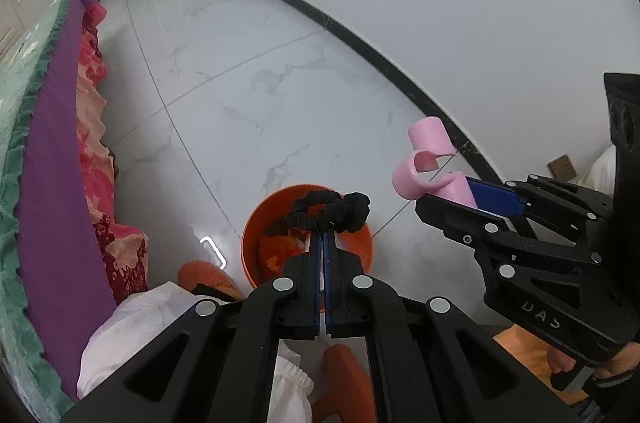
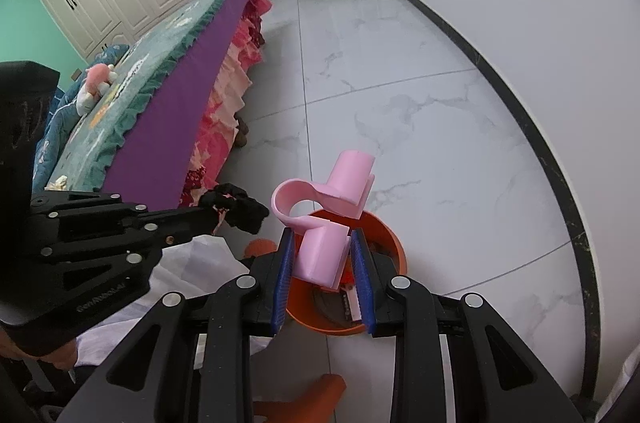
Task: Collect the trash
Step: 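Carry the black hair tie and pink clip toward the orange bin, then open the left gripper to drop the black hair tie into the bin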
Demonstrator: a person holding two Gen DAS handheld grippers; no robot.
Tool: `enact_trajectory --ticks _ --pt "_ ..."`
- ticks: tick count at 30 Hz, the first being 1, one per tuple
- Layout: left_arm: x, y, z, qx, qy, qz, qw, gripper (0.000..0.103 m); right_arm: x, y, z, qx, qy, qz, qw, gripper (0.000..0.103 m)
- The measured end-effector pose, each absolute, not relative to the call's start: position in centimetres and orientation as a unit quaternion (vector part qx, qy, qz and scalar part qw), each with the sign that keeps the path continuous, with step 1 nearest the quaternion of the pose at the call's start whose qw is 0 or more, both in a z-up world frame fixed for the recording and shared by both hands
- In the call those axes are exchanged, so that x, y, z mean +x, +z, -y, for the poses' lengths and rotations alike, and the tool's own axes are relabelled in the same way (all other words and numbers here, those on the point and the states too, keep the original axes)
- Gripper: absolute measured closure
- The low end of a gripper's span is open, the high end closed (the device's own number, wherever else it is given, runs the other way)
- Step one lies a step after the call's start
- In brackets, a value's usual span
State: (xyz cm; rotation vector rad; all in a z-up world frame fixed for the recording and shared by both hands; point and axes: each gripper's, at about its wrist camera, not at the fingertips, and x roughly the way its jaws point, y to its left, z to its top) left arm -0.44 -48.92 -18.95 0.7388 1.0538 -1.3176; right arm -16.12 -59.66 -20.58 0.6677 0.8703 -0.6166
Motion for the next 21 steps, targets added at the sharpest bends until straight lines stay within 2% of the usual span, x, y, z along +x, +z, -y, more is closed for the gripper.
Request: enact_trajectory --ticks 10,12,13,14,21 --pt "-0.7 -20.3 49.6 0.332 -0.554 -0.474 0.598 0.097 -13.8 -22.3 60.4 0.313 -0.277 -0.425 0.803 0.074" --pt "-0.8 -20.3 49.6 0.332 -0.554 -0.475 0.598 0.086 -13.5 -22.6 60.4 0.313 -0.276 -0.428 0.802 0.074" --pt "-0.8 -20.3 49.5 0.332 -0.554 -0.475 0.598 0.074 -13.3 -22.7 60.4 0.313 -0.276 -0.429 0.801 0.074" --pt "-0.7 -20.3 49.5 0.332 -0.552 -0.476 0.599 0.068 -13.0 -22.7 60.4 0.313 -0.276 -0.430 0.801 0.074" --pt "0.1 -20.6 49.3 0.327 -0.545 -0.480 0.605 0.068 -11.8 -23.2 60.4 0.306 -0.273 -0.437 0.800 0.074"
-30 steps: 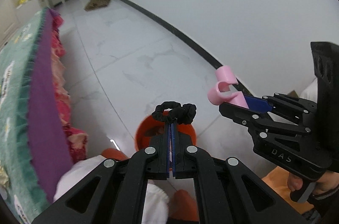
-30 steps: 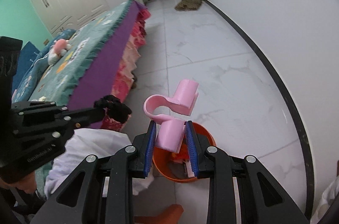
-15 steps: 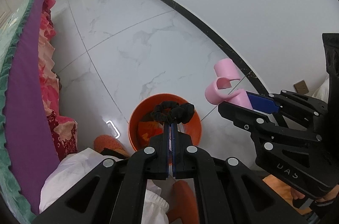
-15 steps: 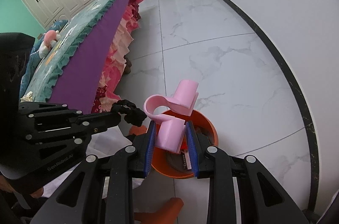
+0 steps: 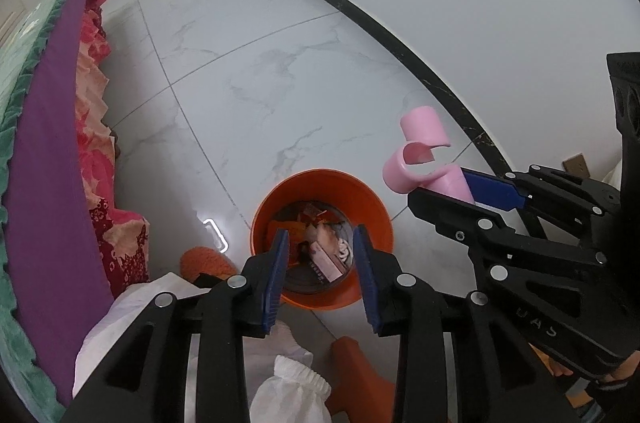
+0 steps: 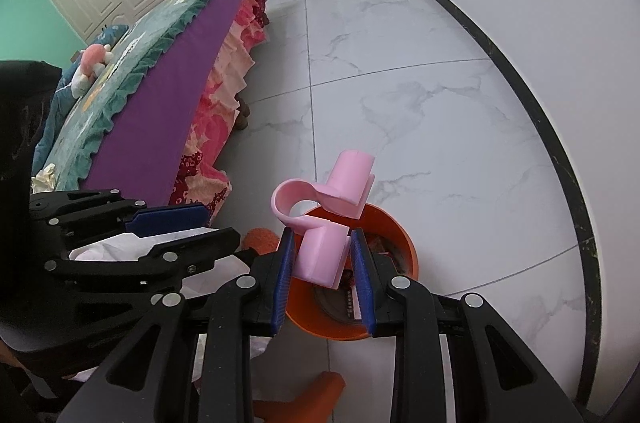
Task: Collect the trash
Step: 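Open the left gripper to drop the black hair tie into the bin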
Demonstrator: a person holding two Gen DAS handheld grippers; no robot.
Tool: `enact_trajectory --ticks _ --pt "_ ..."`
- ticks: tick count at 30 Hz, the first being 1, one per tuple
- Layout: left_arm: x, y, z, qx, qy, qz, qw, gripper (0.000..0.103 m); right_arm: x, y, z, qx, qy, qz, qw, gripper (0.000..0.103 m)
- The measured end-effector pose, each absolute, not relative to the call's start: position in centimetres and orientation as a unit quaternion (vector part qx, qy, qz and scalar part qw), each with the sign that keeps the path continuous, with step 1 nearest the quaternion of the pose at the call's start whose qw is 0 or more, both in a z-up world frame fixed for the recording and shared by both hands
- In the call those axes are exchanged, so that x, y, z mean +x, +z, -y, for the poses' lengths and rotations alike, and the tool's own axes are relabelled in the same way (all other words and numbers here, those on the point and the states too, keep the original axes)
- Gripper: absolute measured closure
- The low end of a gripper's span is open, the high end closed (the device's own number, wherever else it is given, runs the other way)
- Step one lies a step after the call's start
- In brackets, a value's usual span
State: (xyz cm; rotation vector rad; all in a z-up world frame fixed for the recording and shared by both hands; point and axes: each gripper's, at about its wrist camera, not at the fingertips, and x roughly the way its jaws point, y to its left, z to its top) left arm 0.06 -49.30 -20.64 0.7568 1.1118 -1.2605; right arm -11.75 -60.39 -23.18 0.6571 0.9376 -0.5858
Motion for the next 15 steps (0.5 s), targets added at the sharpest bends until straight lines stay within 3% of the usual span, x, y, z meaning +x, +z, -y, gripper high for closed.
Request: enact_trajectory --ticks 9,15 --pt "1.5 -21.2 48.8 0.322 -0.532 -0.491 0.610 0.068 -10.6 -24.2 60.8 0.303 -0.275 -0.452 0.793 0.071" --pt "2.2 -21.4 48.4 0.319 -0.528 -0.496 0.611 0.068 -9.8 -24.8 60.7 0.304 -0.278 -0.458 0.788 0.063"
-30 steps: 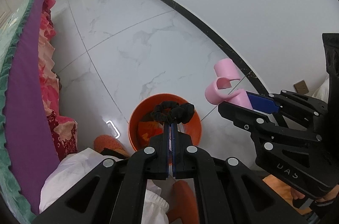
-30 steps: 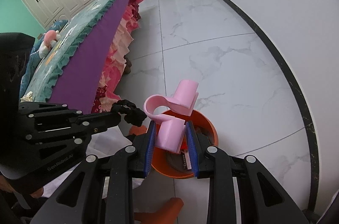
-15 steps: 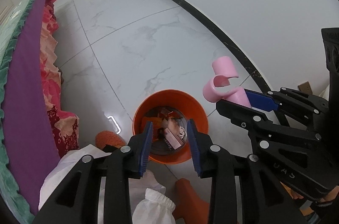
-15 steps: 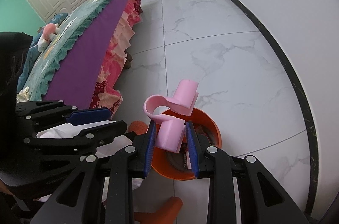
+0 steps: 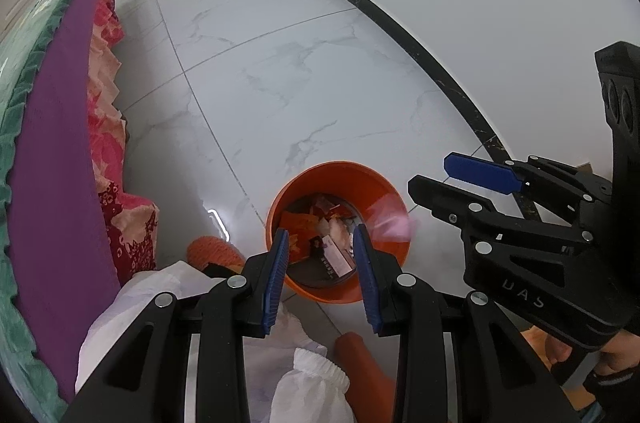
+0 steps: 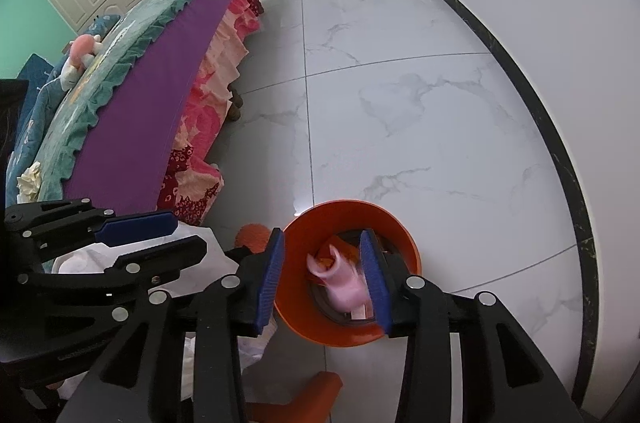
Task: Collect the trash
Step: 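Open the left gripper to drop the black hair tie into the bin, then open the right gripper to drop the pink clip into the bin, then move both open grippers back over the bed toward the remaining trash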
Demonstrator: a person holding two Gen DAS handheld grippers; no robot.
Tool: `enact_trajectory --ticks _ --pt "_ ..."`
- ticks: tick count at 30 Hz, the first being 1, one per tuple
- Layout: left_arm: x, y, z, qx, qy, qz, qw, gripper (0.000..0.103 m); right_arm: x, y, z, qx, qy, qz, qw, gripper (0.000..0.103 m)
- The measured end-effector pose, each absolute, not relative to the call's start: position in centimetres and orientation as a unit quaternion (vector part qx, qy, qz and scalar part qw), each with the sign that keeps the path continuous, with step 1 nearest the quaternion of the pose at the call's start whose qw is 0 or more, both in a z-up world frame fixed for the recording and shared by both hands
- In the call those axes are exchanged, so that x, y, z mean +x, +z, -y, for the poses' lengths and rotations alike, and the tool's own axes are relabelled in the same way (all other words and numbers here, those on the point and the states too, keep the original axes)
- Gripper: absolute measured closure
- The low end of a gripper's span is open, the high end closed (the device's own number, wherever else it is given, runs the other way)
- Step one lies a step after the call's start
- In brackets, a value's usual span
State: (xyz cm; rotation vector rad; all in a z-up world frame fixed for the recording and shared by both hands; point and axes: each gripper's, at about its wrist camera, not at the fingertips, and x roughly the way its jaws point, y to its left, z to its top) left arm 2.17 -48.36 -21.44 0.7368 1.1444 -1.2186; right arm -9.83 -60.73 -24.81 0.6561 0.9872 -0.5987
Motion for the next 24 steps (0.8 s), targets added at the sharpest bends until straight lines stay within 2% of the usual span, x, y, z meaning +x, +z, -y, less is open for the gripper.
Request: enact_trajectory --ticks 9,16,19,24 --pt "2.4 -21.0 48.0 0.313 -0.526 -0.497 0.615 0.068 -9.5 -23.9 60.3 0.302 -0.275 -0.455 0.791 0.063" --pt "2.9 -18.8 46.5 0.296 -0.528 -0.479 0.635 0.068 -9.0 -21.0 59.2 0.290 -0.266 -0.437 0.809 0.063" --pt "3.7 -16.9 45.0 0.284 -0.523 -0.459 0.659 0.058 -8.2 -19.2 58.3 0.280 -0.258 -0.428 0.820 0.062" --pt "5.7 -14.2 41.7 0.254 -0.507 -0.442 0.695 0.055 -6.0 -15.7 55.4 0.257 -0.227 -0.408 0.846 0.061"
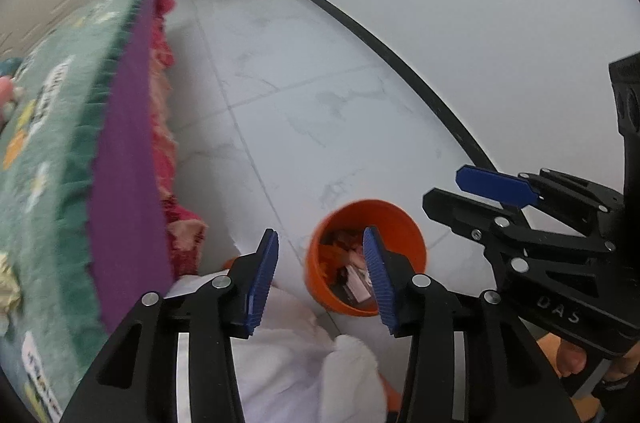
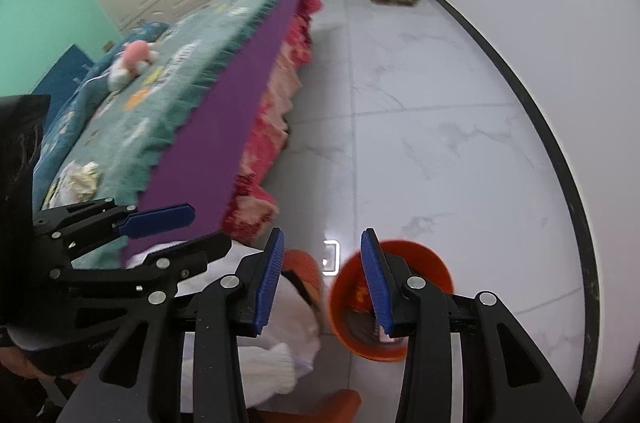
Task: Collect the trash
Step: 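Move both open grippers back over the bed toward the remaining trash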
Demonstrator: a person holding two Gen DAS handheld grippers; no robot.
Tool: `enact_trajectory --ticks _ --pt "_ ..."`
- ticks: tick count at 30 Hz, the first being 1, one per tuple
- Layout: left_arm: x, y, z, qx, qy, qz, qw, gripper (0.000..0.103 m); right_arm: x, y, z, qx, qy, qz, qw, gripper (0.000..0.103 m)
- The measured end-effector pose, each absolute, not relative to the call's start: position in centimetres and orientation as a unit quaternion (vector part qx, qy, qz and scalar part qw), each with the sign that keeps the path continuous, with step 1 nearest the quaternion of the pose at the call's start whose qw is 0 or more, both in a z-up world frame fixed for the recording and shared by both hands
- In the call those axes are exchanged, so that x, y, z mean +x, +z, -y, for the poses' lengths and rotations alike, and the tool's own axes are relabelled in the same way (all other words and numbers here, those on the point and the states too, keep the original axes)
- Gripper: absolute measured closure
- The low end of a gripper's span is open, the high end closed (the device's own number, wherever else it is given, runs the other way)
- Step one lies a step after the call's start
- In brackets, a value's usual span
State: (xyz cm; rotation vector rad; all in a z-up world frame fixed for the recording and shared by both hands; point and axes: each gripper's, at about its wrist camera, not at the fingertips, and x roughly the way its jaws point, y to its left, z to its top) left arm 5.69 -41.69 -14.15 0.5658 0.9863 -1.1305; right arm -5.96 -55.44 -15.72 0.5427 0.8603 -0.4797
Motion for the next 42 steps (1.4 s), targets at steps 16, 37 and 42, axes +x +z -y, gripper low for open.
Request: enact_trajectory --ticks 16,37,42 --pt "11.6 -8.8 28.4 0.172 -0.401 -0.415 0.798 0.041 3.3 -9.3 43.9 0.182 -0.111 -0.387 0.897 0.053" --pt "19.1 -8.0 13.7 0.095 -0.271 -0.432 0.855 0.027 15.8 -7.9 32.2 0.124 0.005 -0.409 0.904 0.038" --pt "21.2 -8.6 11.4 0.083 -0.251 -0.446 0.855 0.027 18.8 -8.4 29.8 0.110 0.031 -0.423 0.899 0.038"
